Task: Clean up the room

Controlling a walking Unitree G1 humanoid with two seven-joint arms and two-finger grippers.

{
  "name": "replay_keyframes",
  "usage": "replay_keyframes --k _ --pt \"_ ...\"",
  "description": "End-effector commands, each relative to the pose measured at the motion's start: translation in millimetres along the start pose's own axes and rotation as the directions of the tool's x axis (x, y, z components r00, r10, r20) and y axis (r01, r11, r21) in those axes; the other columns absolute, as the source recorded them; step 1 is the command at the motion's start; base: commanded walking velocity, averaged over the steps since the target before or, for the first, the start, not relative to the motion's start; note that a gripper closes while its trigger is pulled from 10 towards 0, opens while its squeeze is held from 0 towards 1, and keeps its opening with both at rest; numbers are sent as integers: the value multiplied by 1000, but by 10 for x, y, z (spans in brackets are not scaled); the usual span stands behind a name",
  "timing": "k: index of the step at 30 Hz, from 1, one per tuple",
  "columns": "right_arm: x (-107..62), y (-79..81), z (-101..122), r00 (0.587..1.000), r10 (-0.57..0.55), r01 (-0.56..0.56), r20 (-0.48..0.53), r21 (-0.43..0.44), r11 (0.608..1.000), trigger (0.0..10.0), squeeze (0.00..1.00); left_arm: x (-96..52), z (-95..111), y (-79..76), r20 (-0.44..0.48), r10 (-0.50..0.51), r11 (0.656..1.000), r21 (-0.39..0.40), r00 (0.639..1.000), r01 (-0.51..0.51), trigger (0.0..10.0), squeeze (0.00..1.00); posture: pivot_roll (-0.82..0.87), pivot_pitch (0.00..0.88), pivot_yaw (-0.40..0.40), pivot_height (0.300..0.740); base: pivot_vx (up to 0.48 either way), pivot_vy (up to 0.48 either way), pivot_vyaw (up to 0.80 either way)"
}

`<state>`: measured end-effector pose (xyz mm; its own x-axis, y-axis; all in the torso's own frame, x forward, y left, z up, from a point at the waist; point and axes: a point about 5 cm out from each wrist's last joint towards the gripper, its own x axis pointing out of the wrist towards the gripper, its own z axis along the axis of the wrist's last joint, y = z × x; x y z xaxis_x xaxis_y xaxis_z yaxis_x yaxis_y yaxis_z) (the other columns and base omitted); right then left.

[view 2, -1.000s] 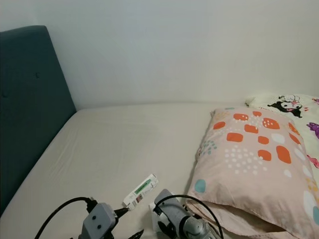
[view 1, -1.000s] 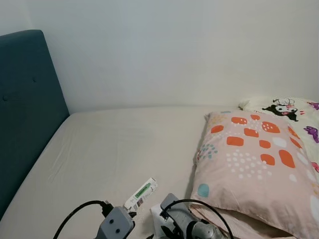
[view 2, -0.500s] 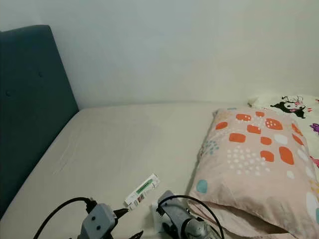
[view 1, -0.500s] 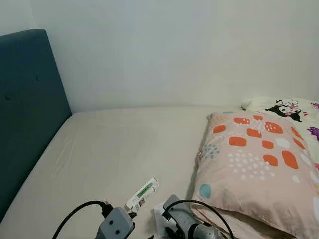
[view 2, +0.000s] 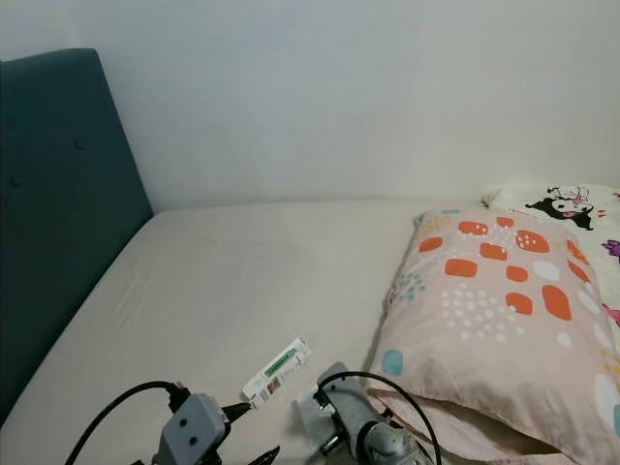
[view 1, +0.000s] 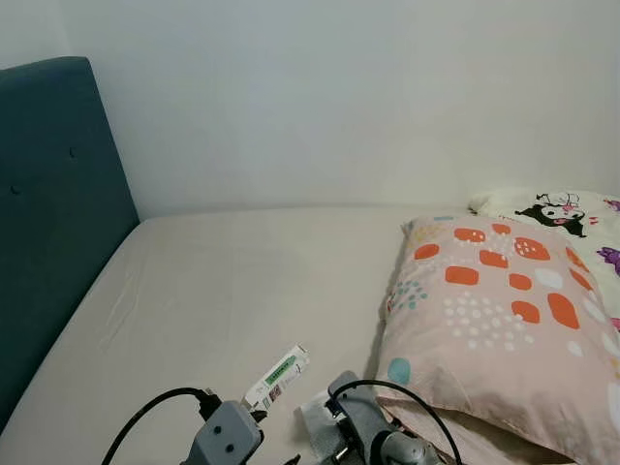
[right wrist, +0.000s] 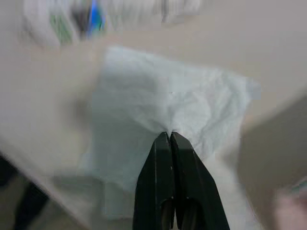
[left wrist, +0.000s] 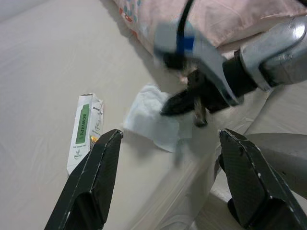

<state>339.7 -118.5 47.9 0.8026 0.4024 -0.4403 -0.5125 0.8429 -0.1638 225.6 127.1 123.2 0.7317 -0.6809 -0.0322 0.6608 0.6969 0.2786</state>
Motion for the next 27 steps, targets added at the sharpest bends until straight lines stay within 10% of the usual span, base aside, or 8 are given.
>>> replay_keyframes --k 1,9,23,27 --pt "17 -16 149 996 -5 0 89 64 998 0 0 -11 -53 0 -20 5 1000 -7 1000 -5 10000 0 142 185 -57 596 0 0 0" --pt "-87 -21 562 925 47 -92 377 102 991 0 0 -3 -99 86 -11 83 996 -23 997 -83 10000 0 91 124 -80 596 0 0 0" --pt "-243 -29 622 889 25 -79 458 100 992 0 0 87 -79 225 25 204 979 -34 979 -203 10000 0 67 99 -96 596 0 0 0" --pt "-319 -16 625 860 -37 -17 508 101 995 0 0 95 -113 362 14 373 927 -53 928 -372 10000 0 65 97 -89 596 0 0 0"
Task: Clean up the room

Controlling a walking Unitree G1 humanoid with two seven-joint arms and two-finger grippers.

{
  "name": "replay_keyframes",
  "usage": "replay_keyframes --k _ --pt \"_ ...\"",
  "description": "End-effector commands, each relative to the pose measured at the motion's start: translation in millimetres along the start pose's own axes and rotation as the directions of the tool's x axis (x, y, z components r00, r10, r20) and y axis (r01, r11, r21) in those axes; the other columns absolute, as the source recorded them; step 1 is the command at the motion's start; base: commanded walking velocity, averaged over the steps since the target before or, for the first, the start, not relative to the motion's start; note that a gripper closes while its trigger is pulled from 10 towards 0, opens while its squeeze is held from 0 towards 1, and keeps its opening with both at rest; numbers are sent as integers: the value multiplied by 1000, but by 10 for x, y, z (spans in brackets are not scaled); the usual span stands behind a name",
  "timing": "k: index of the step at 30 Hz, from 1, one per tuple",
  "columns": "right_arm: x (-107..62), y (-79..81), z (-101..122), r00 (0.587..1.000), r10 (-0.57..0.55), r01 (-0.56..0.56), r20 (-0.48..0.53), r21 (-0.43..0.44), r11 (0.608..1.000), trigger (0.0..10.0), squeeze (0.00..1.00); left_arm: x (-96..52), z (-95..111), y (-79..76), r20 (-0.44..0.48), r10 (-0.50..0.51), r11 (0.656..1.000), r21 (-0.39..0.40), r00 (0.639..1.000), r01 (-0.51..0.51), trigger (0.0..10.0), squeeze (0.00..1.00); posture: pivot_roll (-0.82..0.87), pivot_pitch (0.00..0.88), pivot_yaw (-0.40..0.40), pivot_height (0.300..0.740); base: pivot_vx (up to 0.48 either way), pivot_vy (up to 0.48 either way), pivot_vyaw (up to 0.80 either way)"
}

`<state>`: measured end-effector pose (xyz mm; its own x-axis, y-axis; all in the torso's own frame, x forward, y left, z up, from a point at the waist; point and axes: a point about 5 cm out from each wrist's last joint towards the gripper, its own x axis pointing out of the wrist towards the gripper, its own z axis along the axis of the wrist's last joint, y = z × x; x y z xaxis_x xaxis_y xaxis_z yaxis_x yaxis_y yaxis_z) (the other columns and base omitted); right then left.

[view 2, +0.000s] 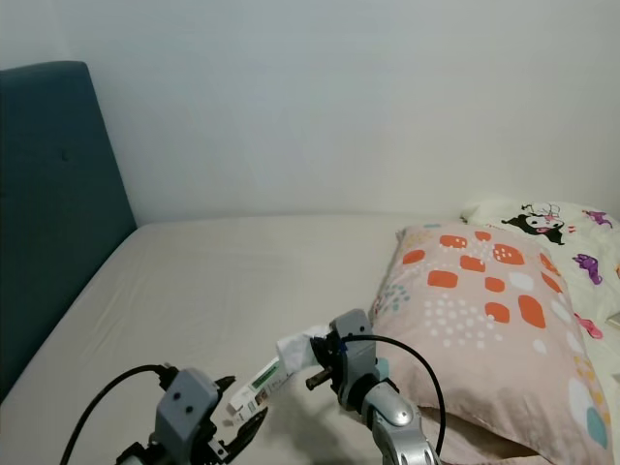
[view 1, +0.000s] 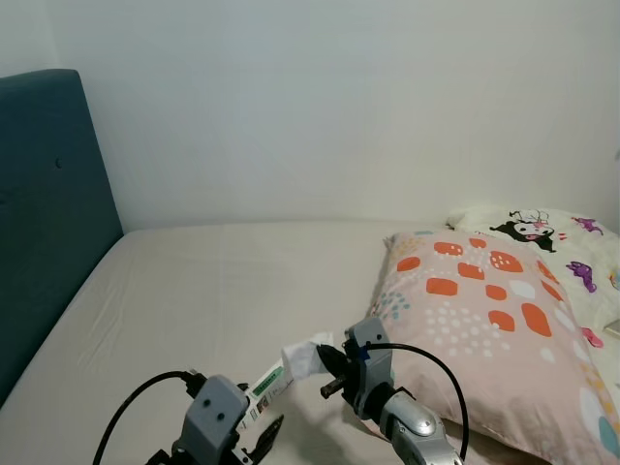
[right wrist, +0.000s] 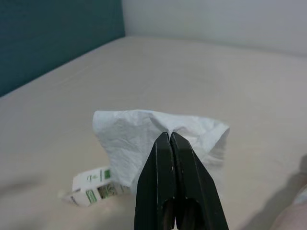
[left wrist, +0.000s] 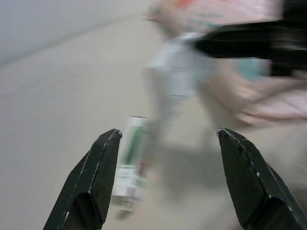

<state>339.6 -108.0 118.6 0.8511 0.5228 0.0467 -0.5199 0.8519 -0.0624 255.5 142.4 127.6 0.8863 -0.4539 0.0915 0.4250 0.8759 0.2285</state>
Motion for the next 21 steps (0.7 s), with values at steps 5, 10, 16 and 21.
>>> replay_keyframes --k 5,10,16,21 --pt "-195 75 -66 996 -82 84 47 -62 994 10000 0 26 -105 129 -36 253 965 -66 967 -255 10000 0 66 99 -87 596 0 0 0" --pt "-295 130 -206 995 -104 104 5 -64 993 10000 0 35 -182 122 -94 330 936 -97 939 -339 10000 0 66 100 -86 596 0 0 0" --pt "-370 164 -225 990 -138 139 18 -119 983 10000 0 20 -242 92 -133 378 914 -104 916 -392 10000 0 62 97 -80 596 0 0 0" --pt "-381 157 -213 988 -155 156 20 -114 981 10000 0 21 -239 89 -130 395 910 -77 909 -406 10000 0 63 98 -81 596 0 0 0"
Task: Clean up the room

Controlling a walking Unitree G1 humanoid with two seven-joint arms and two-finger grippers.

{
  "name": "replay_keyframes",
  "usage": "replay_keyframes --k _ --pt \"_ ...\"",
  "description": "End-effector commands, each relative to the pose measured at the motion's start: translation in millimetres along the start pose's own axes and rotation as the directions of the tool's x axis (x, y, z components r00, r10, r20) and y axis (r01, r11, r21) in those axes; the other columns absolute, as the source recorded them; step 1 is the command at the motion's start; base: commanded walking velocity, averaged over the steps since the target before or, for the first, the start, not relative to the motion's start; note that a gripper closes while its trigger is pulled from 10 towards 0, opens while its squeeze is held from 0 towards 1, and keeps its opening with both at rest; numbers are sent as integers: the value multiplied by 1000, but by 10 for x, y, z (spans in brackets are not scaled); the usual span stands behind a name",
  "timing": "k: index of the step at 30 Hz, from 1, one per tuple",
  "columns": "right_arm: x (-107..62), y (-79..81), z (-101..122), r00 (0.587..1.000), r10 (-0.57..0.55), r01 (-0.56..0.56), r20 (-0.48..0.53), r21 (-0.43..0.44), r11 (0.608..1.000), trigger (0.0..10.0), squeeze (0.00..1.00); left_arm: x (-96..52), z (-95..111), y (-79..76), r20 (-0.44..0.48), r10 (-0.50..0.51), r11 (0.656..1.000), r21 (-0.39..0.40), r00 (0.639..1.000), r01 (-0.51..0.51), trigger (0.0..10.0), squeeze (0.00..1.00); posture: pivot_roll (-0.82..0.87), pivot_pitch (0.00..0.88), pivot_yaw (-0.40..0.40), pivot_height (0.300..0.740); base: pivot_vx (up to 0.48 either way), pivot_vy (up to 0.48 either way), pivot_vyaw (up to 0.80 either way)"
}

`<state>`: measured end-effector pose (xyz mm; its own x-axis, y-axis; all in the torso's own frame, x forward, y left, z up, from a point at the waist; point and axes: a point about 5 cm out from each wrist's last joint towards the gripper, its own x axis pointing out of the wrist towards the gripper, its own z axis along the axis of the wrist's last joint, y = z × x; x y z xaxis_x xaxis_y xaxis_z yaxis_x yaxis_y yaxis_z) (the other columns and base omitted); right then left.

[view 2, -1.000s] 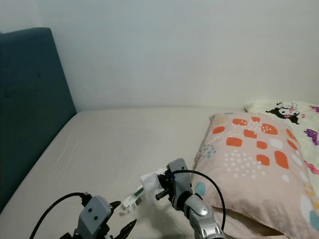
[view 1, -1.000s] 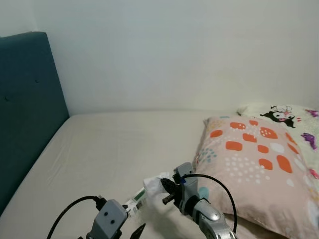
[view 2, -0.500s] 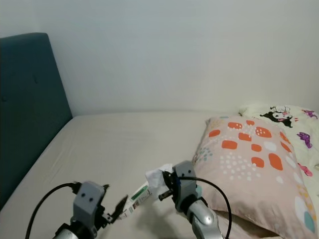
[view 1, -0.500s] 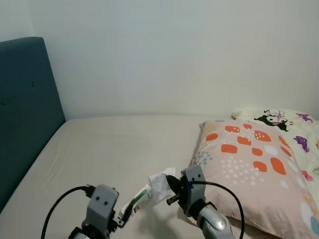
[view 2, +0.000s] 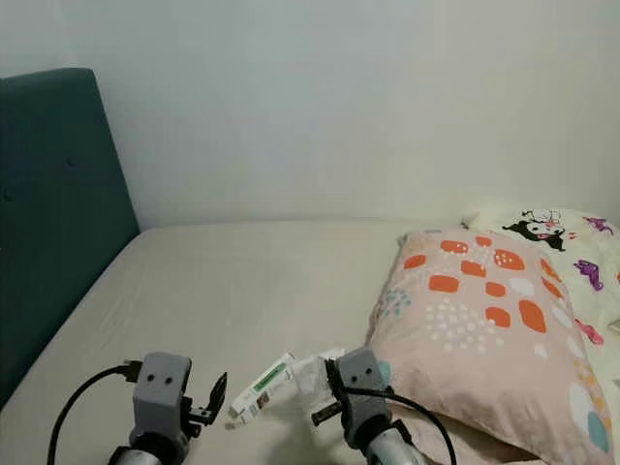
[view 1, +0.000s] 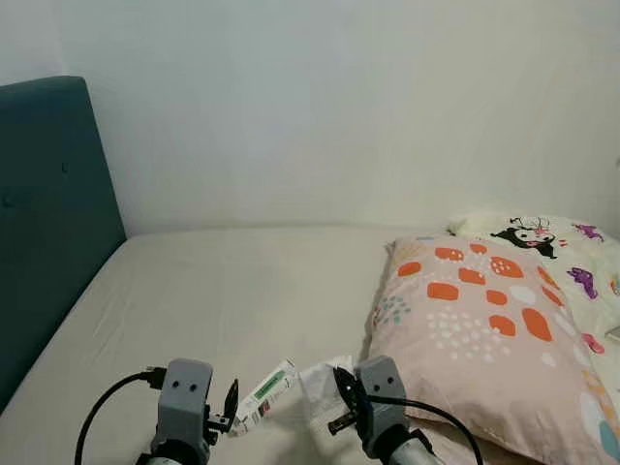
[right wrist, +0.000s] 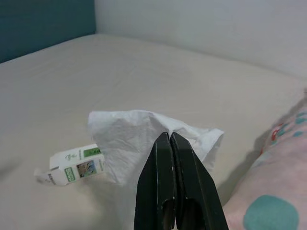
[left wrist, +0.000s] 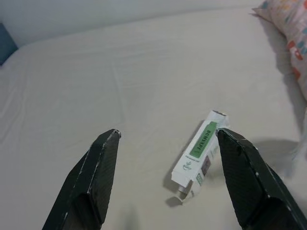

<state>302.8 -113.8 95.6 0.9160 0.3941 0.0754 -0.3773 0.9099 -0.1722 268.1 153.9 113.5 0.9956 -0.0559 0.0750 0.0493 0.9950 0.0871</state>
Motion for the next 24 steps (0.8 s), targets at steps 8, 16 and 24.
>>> replay_keyframes --k 8,16,24 --pt "-46 8 9 1000 12 -12 7 28 1000 10000 0 -12 -24 -59 3 18 1000 25 1000 -18 10000 0 65 101 -86 611 0 0 0" --pt "-71 -13 -35 1000 -11 11 -9 37 999 10000 0 -2 -16 -81 8 15 999 34 1000 -15 10000 0 64 99 -86 641 0 0 0" --pt "-100 -43 -54 999 -27 28 -21 50 998 10000 0 23 5 -51 23 49 998 42 999 -50 10000 0 62 104 -87 681 0 0 0"
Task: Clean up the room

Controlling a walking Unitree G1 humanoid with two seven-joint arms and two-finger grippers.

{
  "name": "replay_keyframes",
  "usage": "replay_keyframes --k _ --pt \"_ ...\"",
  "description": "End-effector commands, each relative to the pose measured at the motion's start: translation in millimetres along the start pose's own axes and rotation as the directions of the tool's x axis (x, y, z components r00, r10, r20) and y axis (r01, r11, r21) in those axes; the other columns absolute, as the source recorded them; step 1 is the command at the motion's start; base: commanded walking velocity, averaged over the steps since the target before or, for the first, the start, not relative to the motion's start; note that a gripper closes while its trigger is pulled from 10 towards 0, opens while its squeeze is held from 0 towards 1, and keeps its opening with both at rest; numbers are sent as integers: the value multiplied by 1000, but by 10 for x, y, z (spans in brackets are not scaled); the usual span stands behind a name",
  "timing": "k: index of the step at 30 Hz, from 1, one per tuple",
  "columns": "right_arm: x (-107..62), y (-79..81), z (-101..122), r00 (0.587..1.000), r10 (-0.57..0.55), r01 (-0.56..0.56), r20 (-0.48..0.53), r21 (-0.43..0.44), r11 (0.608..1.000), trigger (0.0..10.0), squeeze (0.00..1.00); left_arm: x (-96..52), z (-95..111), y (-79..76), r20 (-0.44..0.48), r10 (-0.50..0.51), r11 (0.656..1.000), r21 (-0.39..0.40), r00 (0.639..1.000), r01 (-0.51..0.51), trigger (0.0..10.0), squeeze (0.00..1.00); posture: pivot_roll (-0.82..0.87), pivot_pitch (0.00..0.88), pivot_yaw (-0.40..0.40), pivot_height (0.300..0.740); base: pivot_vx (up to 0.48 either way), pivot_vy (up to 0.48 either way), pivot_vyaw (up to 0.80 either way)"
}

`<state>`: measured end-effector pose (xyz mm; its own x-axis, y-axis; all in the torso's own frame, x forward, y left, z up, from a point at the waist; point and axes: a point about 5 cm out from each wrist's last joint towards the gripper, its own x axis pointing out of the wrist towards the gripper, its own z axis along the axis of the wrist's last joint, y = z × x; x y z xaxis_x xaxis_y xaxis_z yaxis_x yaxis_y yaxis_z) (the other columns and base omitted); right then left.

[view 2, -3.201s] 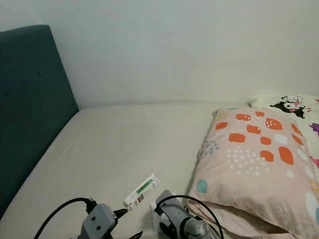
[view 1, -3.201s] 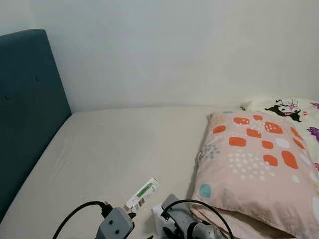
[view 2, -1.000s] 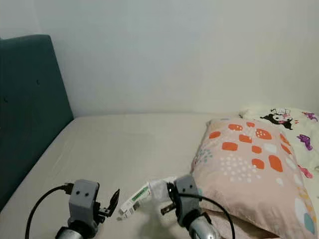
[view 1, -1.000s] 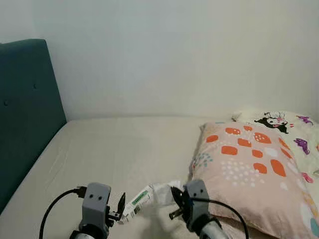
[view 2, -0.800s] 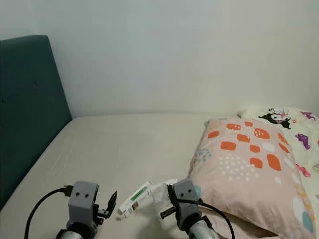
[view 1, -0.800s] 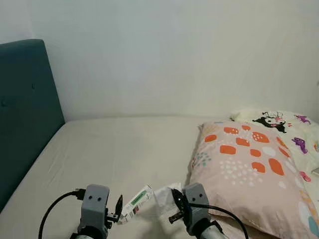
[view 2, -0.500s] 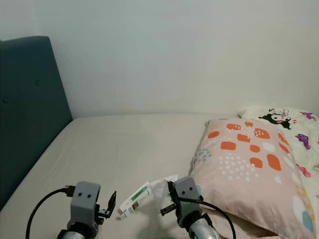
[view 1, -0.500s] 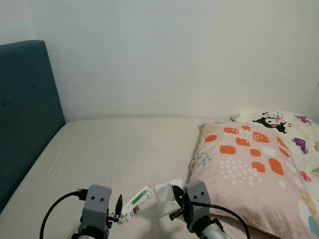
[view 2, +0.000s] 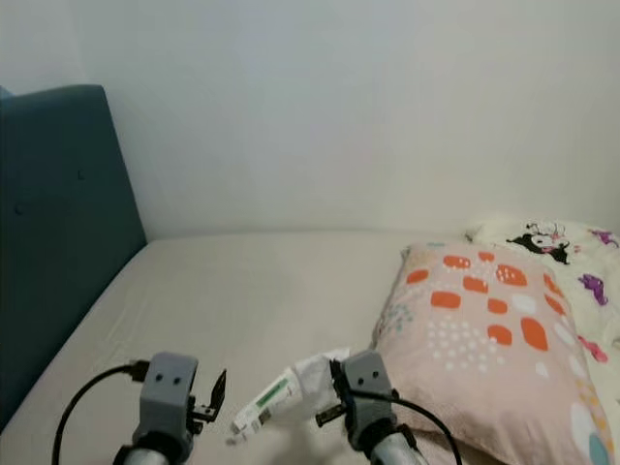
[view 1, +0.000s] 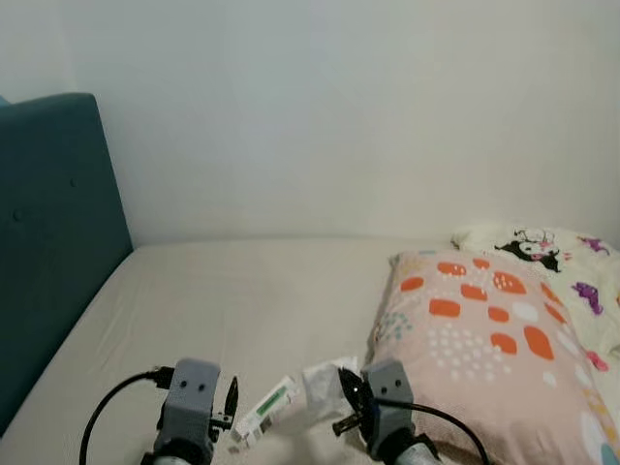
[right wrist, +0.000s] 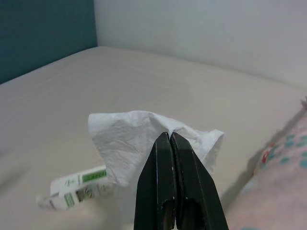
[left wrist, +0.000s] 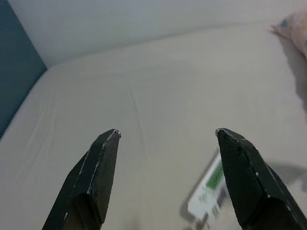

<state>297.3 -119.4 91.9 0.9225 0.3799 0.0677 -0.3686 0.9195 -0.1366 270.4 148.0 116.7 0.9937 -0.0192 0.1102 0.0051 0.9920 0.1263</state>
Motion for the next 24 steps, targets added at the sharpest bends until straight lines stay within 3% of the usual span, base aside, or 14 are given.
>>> replay_keyframes --k 1,12,24 --pt "-27 -23 -19 1000 -14 14 -11 17 1000 10000 0 -9 -30 4 -10 9 1000 1 1000 -9 10000 0 62 106 -87 686 0 0 0" --pt "-40 -27 -16 1000 -18 18 -7 22 1000 10000 0 -29 -44 9 -13 4 1000 7 1000 -4 10000 0 65 96 -89 736 0 0 0" --pt "-31 -2 -3 1000 -7 7 3 30 1000 10000 0 -43 -52 44 -14 18 1000 7 1000 -18 10000 0 71 85 -94 740 0 0 0"
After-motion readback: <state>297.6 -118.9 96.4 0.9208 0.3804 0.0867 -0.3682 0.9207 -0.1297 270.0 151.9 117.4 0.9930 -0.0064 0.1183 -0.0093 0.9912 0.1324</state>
